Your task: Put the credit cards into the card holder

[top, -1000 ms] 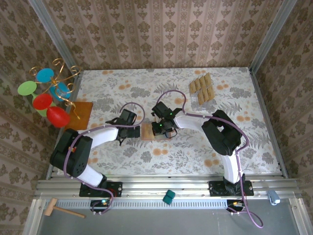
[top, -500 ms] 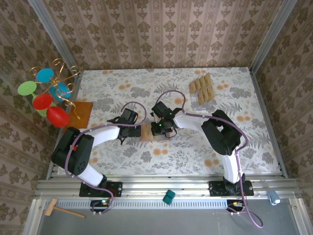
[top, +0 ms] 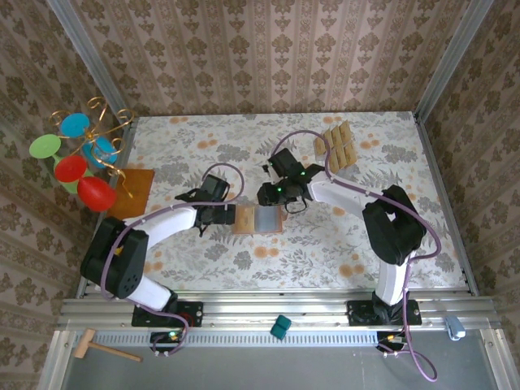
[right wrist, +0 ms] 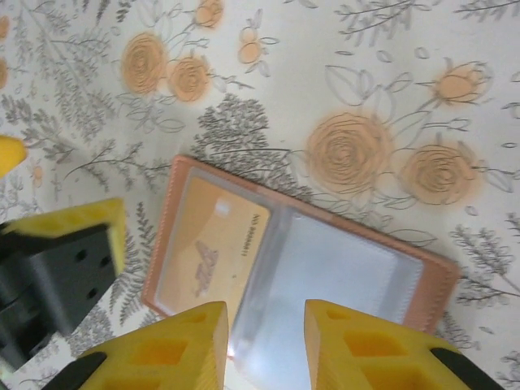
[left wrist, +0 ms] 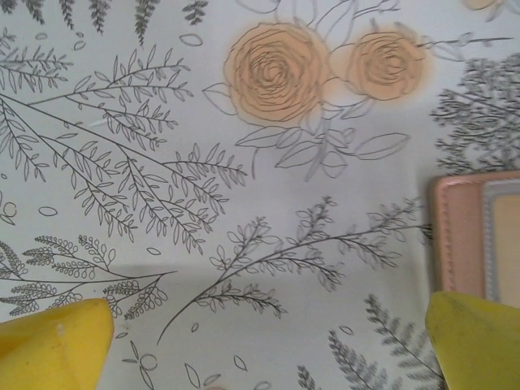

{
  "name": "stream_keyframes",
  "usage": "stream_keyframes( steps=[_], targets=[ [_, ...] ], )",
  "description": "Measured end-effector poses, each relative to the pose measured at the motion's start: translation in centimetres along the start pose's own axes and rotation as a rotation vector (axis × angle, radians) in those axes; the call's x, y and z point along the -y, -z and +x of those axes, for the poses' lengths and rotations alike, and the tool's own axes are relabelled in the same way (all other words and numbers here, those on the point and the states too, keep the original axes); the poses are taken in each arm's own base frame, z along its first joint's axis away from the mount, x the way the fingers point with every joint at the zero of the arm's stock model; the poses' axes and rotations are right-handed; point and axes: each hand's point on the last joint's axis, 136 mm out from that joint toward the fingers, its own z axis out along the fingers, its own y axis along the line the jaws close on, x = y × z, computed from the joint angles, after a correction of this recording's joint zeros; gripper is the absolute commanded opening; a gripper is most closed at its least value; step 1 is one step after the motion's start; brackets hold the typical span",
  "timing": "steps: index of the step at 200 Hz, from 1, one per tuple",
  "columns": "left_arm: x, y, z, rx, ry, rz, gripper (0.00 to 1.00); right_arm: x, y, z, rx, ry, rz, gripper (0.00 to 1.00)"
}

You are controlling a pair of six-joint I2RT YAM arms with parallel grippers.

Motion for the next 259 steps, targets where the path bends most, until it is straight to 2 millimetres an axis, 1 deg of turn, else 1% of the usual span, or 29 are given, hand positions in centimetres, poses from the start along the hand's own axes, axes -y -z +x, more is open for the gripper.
stream_keyframes(
  steps=[17,31,45,62,93,107,125,150,188,219,239,259],
  targets=[
    [1.0,0.7,-0.1,0.009,-0.025,0.019,1.00,0.9,-0.1,0.3,-0.012,-0.007,0.014,0.30],
    [2.0,1.0,-0.1,0.015,-0.049,0.035,1.00,1.2,-0.2,0.6,-0.021,-0.009,0.019,0.30],
    [2.9,1.3,0.1,0.019,-0.070,0.047,1.00,1.3,-0.4,0.7,-0.026,-0.008,0.021,0.33],
    [3.8,1.6,0.2,0.023,-0.085,0.060,1.00,1.6,-0.7,1.4,-0.039,-0.013,0.026,0.37],
    [4.2,1.7,0.2,0.026,-0.087,0.063,1.00,2.8,-1.5,4.1,-0.089,-0.050,0.031,0.42],
    [4.1,1.5,0.4,0.021,-0.086,0.058,1.00,3.0,-1.4,5.2,-0.102,-0.072,0.025,0.43],
    [4.2,1.2,0.5,0.016,-0.086,0.055,1.00,2.8,-1.0,6.0,-0.098,-0.088,0.011,0.44],
    [4.2,1.0,0.5,0.016,-0.081,0.053,1.00,1.9,-0.7,6.1,-0.075,-0.097,-0.016,0.44],
    [4.5,0.9,0.4,0.020,-0.084,0.057,1.00,1.1,-1.0,6.4,-0.071,-0.108,-0.038,0.44],
    [4.6,0.8,0.3,0.025,-0.082,0.059,1.00,0.7,-1.1,6.3,-0.062,-0.109,-0.049,0.46],
    [4.6,0.8,0.2,0.027,-0.082,0.061,1.00,0.6,-1.1,6.2,-0.058,-0.109,-0.051,0.50],
    [4.6,0.8,0.2,0.029,-0.080,0.061,1.00,0.7,-1.1,6.2,-0.057,-0.111,-0.050,0.50]
  ],
)
